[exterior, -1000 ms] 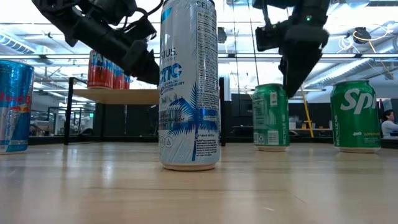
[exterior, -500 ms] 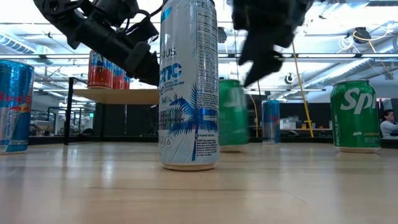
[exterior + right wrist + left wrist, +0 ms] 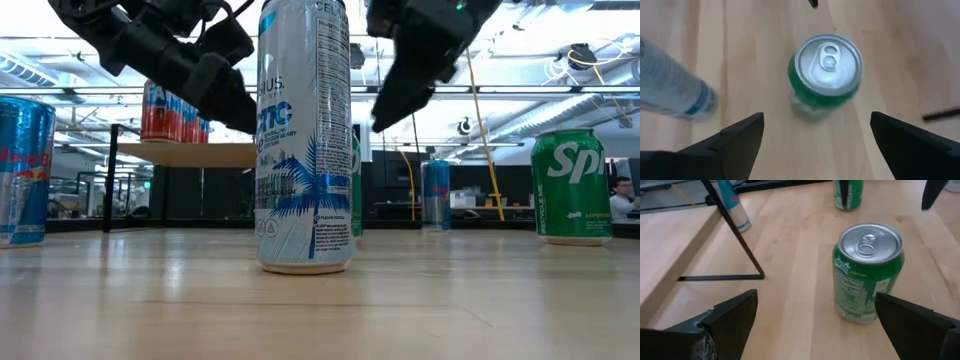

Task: Place canned beverage on shelf
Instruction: Put the right green soda can on the shelf

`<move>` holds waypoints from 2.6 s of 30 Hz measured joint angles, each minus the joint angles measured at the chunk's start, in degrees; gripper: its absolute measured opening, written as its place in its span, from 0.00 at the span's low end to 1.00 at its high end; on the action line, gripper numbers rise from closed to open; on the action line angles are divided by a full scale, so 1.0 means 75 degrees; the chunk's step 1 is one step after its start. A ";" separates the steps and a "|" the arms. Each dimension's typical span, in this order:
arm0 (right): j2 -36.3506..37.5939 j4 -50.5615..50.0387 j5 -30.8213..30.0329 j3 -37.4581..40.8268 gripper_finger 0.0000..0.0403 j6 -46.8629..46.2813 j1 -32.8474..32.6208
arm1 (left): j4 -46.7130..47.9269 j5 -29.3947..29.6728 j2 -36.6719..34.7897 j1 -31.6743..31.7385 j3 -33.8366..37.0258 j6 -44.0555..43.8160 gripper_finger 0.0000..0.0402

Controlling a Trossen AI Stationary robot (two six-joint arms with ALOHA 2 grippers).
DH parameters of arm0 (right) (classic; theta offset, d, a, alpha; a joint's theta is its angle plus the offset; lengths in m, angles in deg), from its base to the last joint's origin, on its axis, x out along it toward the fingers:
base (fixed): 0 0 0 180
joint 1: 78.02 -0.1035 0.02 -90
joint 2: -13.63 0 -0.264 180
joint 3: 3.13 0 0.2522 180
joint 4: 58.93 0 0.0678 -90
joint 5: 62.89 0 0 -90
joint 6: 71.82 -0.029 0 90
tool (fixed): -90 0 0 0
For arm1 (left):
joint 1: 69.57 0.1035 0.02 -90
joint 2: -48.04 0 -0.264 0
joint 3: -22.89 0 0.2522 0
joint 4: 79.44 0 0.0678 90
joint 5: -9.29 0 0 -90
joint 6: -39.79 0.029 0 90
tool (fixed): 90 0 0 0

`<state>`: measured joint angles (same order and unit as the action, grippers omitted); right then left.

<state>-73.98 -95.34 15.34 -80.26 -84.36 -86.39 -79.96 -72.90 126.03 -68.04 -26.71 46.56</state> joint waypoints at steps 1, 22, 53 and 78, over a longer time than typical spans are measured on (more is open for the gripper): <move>-0.0111 0.0164 -0.0008 0.0005 0.88 0.0191 0.0027 | 0.0000 0.0000 0.0048 -0.0021 0.0003 0.0000 0.99; -0.1189 0.1913 0.1189 0.0006 0.81 0.1285 0.0859 | -0.0653 0.0047 0.0560 -0.0060 0.0006 -0.0035 0.99; -0.1643 -0.0582 0.0791 -0.4854 0.68 0.1344 0.2939 | 0.3642 0.3091 -0.2893 -0.0436 0.0003 -0.1209 0.99; -0.5328 -0.1361 0.2800 -0.9468 0.68 0.1746 0.4862 | 0.5788 0.3803 -0.4565 -0.0926 0.0002 -0.2672 0.99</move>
<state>-113.94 -105.54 36.34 -151.27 -71.27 -49.92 -36.55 -44.37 91.79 -74.98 -26.69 26.51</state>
